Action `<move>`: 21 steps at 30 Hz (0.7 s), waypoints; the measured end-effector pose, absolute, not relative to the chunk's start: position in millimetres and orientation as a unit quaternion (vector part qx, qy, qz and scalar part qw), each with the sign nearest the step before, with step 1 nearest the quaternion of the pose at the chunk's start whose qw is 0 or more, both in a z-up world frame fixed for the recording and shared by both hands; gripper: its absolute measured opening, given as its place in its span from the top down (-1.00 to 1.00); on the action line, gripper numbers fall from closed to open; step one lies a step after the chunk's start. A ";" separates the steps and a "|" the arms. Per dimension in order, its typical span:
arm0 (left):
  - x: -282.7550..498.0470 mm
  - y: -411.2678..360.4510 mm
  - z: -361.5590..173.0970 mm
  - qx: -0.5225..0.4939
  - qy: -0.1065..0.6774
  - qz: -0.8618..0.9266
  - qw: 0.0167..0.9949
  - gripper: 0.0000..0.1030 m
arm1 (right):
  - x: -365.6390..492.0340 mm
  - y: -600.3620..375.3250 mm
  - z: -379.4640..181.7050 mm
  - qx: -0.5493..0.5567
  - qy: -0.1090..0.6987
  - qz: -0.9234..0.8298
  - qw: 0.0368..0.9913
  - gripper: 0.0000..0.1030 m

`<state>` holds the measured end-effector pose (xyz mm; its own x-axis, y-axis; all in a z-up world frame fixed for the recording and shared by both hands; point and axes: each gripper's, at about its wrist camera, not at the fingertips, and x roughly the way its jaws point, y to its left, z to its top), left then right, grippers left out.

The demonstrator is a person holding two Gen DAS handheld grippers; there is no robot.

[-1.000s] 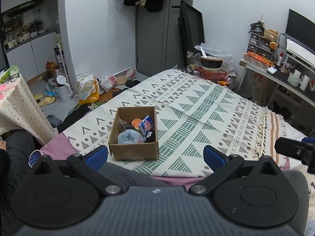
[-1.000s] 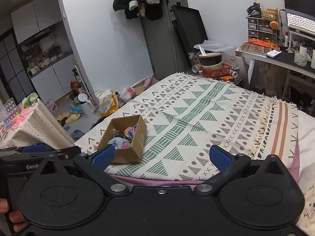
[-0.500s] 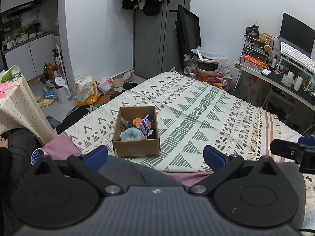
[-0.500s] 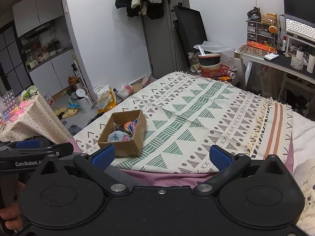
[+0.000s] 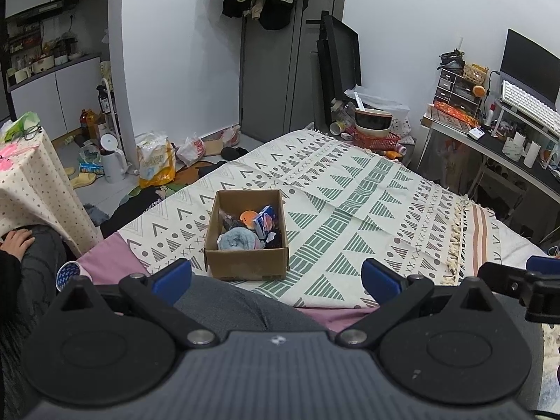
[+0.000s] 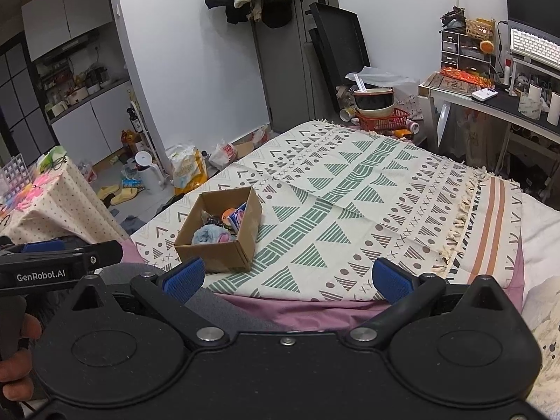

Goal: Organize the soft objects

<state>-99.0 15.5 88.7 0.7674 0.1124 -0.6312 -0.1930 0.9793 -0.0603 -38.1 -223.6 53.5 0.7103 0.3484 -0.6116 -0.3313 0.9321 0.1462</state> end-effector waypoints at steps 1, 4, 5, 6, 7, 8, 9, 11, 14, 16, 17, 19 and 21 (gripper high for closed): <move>-98.9 15.6 88.6 -0.061 0.331 0.082 0.938 -0.99 | -38.2 -223.4 53.4 0.013 0.333 0.184 0.925 -1.00; -98.9 16.2 86.2 -0.062 0.333 0.081 0.937 -0.99 | -37.3 -223.4 52.1 0.014 0.335 0.183 0.924 -1.00; -98.9 16.3 85.3 -0.062 0.333 0.080 0.937 -0.99 | -37.1 -223.6 51.5 0.015 0.337 0.182 0.924 -1.00; -98.7 16.8 84.8 -0.063 0.334 0.079 0.937 -0.99 | -37.1 -223.6 51.0 0.016 0.338 0.180 0.924 -1.00; -98.6 17.2 84.2 -0.063 0.334 0.079 0.937 -0.99 | -37.4 -223.5 51.1 0.016 0.338 0.180 0.924 -1.00; -98.6 17.1 84.2 -0.063 0.334 0.079 0.937 -0.99 | -37.9 -223.2 51.2 0.015 0.337 0.179 0.924 -1.00; -98.5 17.3 84.0 -0.063 0.334 0.080 0.937 -0.99 | -38.6 -222.9 51.5 0.014 0.336 0.178 0.925 -1.00; -98.7 18.0 82.0 -0.064 0.335 0.080 0.937 -0.99 | -38.5 -222.0 51.5 0.013 0.335 0.177 0.925 -1.00; -98.7 19.1 80.5 -0.067 0.336 0.080 0.936 -0.99 | -37.7 -220.4 51.8 0.011 0.336 0.177 0.925 -1.00; -99.1 20.2 80.3 -0.067 0.335 0.079 0.936 -0.99 | -37.2 -219.9 51.4 0.010 0.337 0.176 0.925 -1.00; -99.5 20.5 79.9 -0.068 0.335 0.079 0.937 -0.99 | -36.5 -219.6 51.0 0.010 0.337 0.176 0.925 -1.00; -99.5 20.8 79.9 -0.068 0.335 0.079 0.937 -0.99 | -36.4 -219.7 50.7 0.011 0.338 0.176 0.925 -1.00; -99.6 20.9 79.8 -0.068 0.335 0.079 0.937 -0.99 | -37.1 -219.7 50.7 0.011 0.337 0.176 0.925 -1.00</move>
